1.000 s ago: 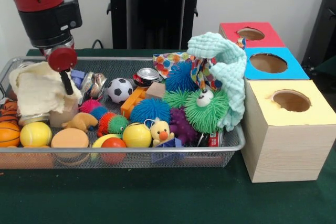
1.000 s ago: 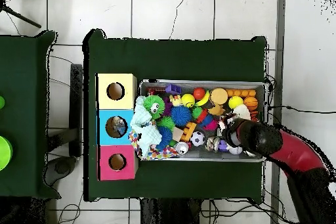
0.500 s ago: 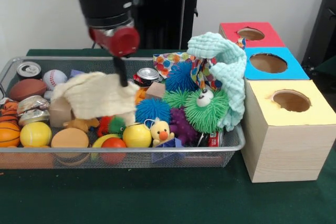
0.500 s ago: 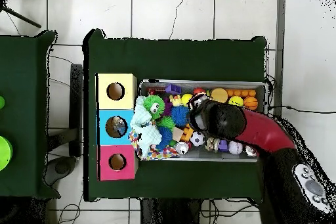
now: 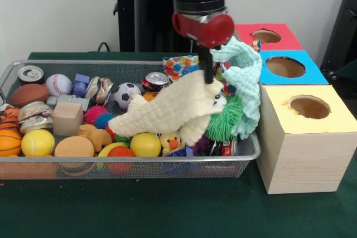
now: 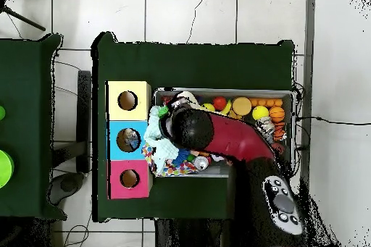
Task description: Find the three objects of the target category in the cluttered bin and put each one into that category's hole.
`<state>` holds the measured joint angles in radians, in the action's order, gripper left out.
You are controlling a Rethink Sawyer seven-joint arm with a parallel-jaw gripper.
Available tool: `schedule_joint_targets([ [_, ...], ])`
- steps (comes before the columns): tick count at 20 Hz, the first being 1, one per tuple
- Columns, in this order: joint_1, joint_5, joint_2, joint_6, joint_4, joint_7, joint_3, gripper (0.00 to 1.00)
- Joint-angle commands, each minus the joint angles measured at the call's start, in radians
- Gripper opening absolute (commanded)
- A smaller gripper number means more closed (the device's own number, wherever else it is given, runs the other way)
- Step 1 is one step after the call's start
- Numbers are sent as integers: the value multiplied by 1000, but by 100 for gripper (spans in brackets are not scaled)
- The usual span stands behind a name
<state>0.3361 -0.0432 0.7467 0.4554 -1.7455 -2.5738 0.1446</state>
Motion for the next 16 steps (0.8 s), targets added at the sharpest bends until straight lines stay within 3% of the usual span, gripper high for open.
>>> schedule_joint_targets([
  [1,-11,-115,25,-89,-132,-289,-95,0],
  [6,-1,-136,19,-128,-155,-241,-87,0],
  [7,1,-149,18,-129,-159,-218,-88,100],
  [9,-36,-134,9,-127,-135,-236,-137,100],
  [16,32,-138,22,-114,-164,-149,-93,100],
])
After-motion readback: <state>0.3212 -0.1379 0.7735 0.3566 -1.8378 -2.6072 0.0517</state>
